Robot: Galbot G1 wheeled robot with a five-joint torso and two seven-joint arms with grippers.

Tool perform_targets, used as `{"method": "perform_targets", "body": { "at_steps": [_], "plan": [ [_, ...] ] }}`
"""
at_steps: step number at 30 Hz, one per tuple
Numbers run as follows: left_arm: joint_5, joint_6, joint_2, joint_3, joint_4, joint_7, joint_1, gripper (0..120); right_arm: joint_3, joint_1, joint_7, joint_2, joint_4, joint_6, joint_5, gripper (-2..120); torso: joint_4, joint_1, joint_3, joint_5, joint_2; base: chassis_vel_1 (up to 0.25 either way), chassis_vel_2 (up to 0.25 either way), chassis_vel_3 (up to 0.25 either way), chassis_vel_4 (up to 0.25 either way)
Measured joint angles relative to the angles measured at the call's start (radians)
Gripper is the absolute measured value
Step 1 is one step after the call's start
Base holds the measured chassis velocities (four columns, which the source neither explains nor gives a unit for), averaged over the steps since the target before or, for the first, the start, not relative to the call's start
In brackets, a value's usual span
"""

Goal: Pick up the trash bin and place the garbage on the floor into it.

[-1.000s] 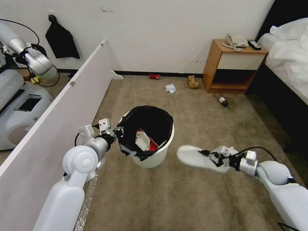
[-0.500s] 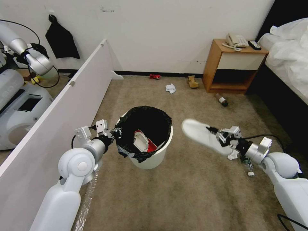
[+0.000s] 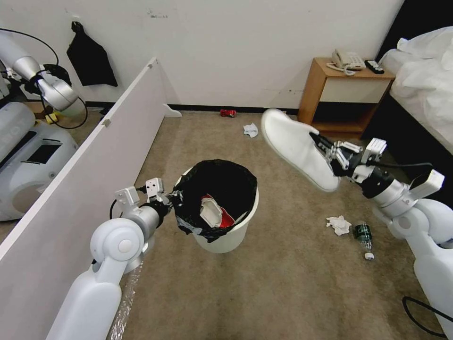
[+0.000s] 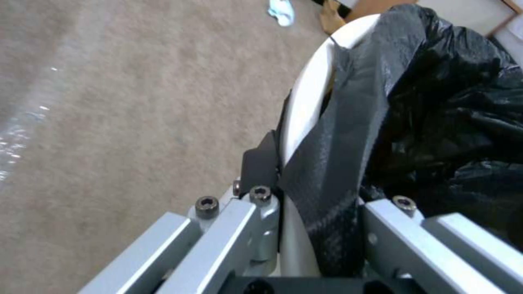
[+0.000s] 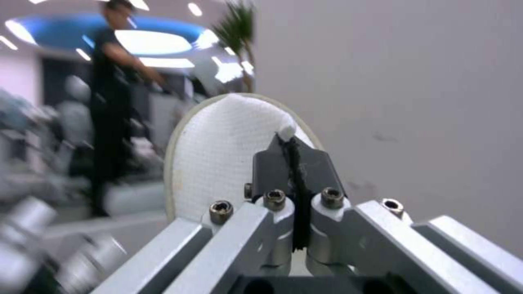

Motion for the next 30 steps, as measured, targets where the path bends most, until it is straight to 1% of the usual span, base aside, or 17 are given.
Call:
{"method": "perform_targets", "body": {
  "at_steps": [2, 3, 4, 5, 6, 7, 10, 11, 13, 14, 15, 16, 18, 21, 23, 27, 30],
  "plan": [
    [-0.002, 0.0, -0.003, 0.02, 0.003, -0.001, -0.005, 4, -0.021, 0.016, 0.005, -0.002, 0.031, -0.013, 0.053, 0, 0.0, 0.0, 0.0, -0.0001, 0.0, 0.0, 0.0, 0.0, 0.0],
    [-0.007, -0.004, -0.005, 0.047, 0.006, -0.001, -0.009, 4, -0.044, 0.034, 0.004, -0.001, 0.052, -0.025, 0.09, 0, 0.0002, 0.0, 0.0, -0.0001, 0.0, 0.0, 0.0, 0.0, 0.0],
    [-0.01, -0.008, -0.006, 0.069, 0.011, 0.002, -0.015, 4, -0.06, 0.045, -0.004, 0.0, 0.06, -0.033, 0.107, 0, 0.0003, 0.0, 0.0, 0.0, 0.0, 0.0, 0.0, 0.0, 0.0],
    [-0.01, -0.008, -0.006, 0.069, 0.011, 0.002, -0.015, 4, -0.06, 0.045, -0.004, 0.0, 0.06, -0.033, 0.107, 0, 0.0003, 0.0, 0.0, 0.0, 0.0, 0.0, 0.0, 0.0, 0.0],
    [-0.014, -0.018, -0.006, 0.099, 0.022, 0.006, -0.027, 4, -0.073, 0.055, -0.018, 0.001, 0.061, -0.038, 0.12, 0, 0.0002, 0.0, 0.0, 0.0001, 0.0, 0.0, 0.0, 0.0, 0.0],
    [-0.014, -0.018, -0.006, 0.099, 0.022, 0.006, -0.027, 4, -0.073, 0.055, -0.018, 0.001, 0.061, -0.038, 0.12, 0, 0.0002, 0.0, 0.0, 0.0001, 0.0, 0.0, 0.0, 0.0, 0.0],
    [-0.018, -0.049, -0.02, 0.193, 0.058, 0.02, -0.064, 4, -0.098, 0.062, -0.047, 0.011, 0.058, -0.044, 0.146, 0, 0.0, 0.0, 0.0, 0.0001, 0.0, 0.0, 0.0, 0.0, 0.0],
    [-0.018, -0.049, -0.02, 0.193, 0.058, 0.02, -0.064, 4, -0.098, 0.062, -0.047, 0.011, 0.058, -0.044, 0.146, 0, 0.0, 0.0, 0.0, 0.0001, 0.0, 0.0, 0.0, 0.0, 0.0],
    [-0.027, -0.065, -0.038, 0.257, 0.08, 0.021, -0.105, 4, -0.114, 0.062, -0.068, 0.023, 0.045, -0.044, 0.154, 0, 0.0001, 0.0, 0.0, 0.0002, 0.0, 0.0, 0.0, 0.0, 0.0],
    [-0.027, -0.065, -0.038, 0.257, 0.08, 0.021, -0.105, 4, -0.114, 0.062, -0.068, 0.023, 0.045, -0.044, 0.154, 0, 0.0001, 0.0, 0.0, 0.0002, 0.0, 0.0, 0.0, 0.0, 0.0],
    [-0.038, -0.07, -0.054, 0.301, 0.105, 0.011, -0.148, 4, -0.119, 0.061, -0.086, 0.028, 0.039, -0.043, 0.154, 0, 0.0, 0.0, 0.0, 0.0002, 0.0, 0.0, 0.0, 0.0, 0.0],
    [-0.038, -0.07, -0.054, 0.301, 0.105, 0.011, -0.148, 4, -0.119, 0.061, -0.086, 0.028, 0.039, -0.043, 0.154, 0, 0.0, 0.0, 0.0, 0.0002, 0.0, 0.0, 0.0, 0.0, 0.0],
    [-0.065, -0.072, -0.084, 0.355, 0.148, -0.011, -0.216, 4, -0.121, 0.062, -0.111, 0.035, 0.033, -0.045, 0.154, 0, -0.0001, 0.0, 0.0, 0.0003, 0.0, 0.0, 0.0, 0.0, 0.0],
    [-0.08, -0.074, -0.094, 0.372, 0.163, -0.02, -0.24, 4, -0.121, 0.064, -0.121, 0.037, 0.03, -0.047, 0.154, 0, -0.0001, 0.0, 0.0, 0.0003, 0.0, 0.0, 0.0, 0.0, 0.0],
    [-0.104, -0.077, -0.128, 0.402, 0.191, -0.032, -0.282, 4, -0.12, 0.066, -0.147, 0.047, 0.022, -0.049, 0.151, 0, 0.0001, 0.0, 0.0, 0.0003, 0.0, 0.0, 0.0, 0.0, 0.0],
    [-0.115, -0.078, -0.151, 0.412, 0.207, -0.039, -0.297, 4, -0.118, 0.061, -0.162, 0.053, 0.016, -0.049, 0.146, 0, 0.0, 0.0, 0.0, 0.0002, 0.0, 0.0, 0.0, 0.0, 0.0],
    [-0.117, -0.083, -0.186, 0.423, 0.236, -0.039, -0.31, 4, -0.114, 0.055, -0.184, 0.059, 0.0, -0.048, 0.136, 0, 0.0, 0.0, 0.0, 0.0001, 0.0, 0.0, 0.0, 0.0, 0.0]
  ]
}}
